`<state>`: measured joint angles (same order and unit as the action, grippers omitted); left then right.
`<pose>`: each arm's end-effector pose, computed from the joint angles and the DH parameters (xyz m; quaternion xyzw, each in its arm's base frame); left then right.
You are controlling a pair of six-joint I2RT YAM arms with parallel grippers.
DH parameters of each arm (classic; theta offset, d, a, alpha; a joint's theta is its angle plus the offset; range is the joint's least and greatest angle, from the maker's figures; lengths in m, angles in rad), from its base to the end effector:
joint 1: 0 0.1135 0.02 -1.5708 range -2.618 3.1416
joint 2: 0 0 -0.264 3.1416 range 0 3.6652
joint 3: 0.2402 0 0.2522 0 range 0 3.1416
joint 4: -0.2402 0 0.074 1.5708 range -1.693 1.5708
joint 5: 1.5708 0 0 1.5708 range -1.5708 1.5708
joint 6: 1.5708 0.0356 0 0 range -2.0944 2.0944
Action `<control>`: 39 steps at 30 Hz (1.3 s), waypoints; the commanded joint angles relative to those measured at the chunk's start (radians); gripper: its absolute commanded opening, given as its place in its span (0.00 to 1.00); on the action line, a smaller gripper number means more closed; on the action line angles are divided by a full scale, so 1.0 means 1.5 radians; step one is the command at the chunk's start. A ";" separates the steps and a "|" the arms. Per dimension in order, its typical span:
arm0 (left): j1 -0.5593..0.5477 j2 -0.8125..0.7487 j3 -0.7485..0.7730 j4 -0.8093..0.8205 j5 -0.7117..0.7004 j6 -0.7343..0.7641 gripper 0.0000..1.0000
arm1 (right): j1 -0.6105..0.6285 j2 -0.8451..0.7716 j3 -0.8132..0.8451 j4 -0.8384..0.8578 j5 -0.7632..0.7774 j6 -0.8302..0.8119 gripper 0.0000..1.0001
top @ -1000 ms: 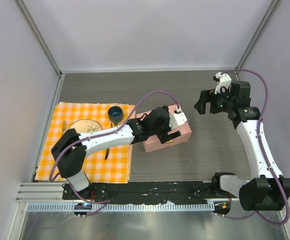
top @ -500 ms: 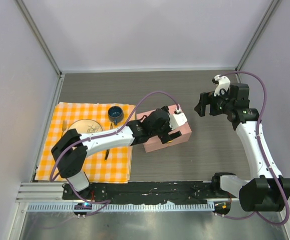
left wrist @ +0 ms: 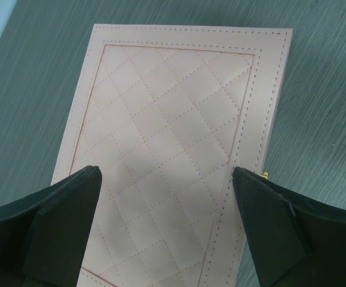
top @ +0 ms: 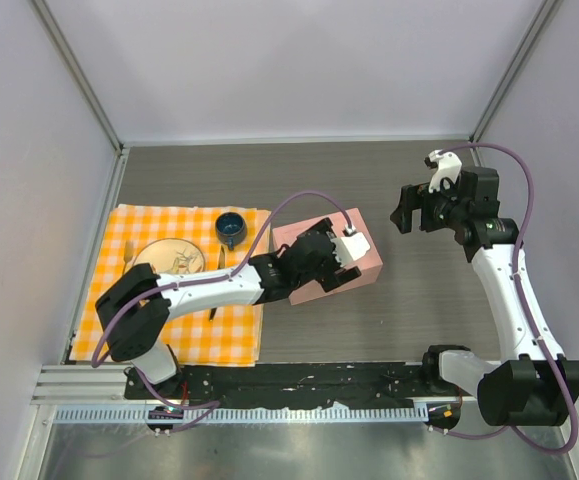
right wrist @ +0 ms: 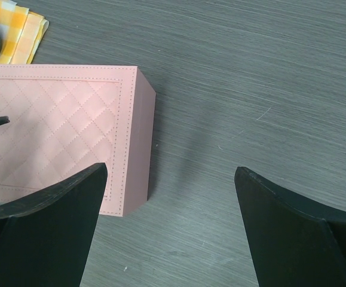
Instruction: Organize the mixed jewelry
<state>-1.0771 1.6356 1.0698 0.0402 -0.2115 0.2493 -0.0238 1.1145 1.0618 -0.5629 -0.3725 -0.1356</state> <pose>0.1820 -0.3224 0.2417 0.4890 0.7115 -0.1159 0.4912 0.2392 0.0073 0.3356 -0.1337 0.8666 0.1280 0.4634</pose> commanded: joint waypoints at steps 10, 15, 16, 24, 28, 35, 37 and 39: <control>-0.040 0.073 -0.082 -0.180 0.106 -0.064 1.00 | -0.004 -0.003 0.015 0.004 0.026 -0.020 0.94; -0.040 0.021 -0.074 -0.174 0.081 -0.053 1.00 | -0.004 0.006 0.027 -0.002 0.029 -0.025 0.94; -0.040 0.012 -0.071 -0.174 0.075 -0.052 1.00 | -0.004 0.008 0.030 -0.002 0.029 -0.024 0.94; 0.005 -0.088 -0.006 -0.205 0.044 -0.043 1.00 | -0.004 0.010 0.057 -0.010 0.060 -0.018 0.95; 0.072 -0.131 0.042 -0.224 0.078 -0.076 1.00 | -0.004 0.009 0.085 -0.017 0.081 -0.014 0.95; 0.200 -0.197 0.134 -0.249 0.139 -0.135 1.00 | -0.004 0.004 0.121 -0.037 0.115 -0.014 0.95; 0.222 -0.211 0.158 -0.252 0.158 -0.146 1.00 | -0.004 0.006 0.132 -0.038 0.132 -0.002 0.96; 0.259 -0.225 0.171 -0.252 0.164 -0.163 1.00 | -0.004 0.008 0.140 -0.041 0.148 0.008 0.96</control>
<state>-0.7521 1.3552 1.2594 -0.3252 -0.0307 0.0731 -0.0238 1.1347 1.2095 -0.6247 -0.2161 -0.1532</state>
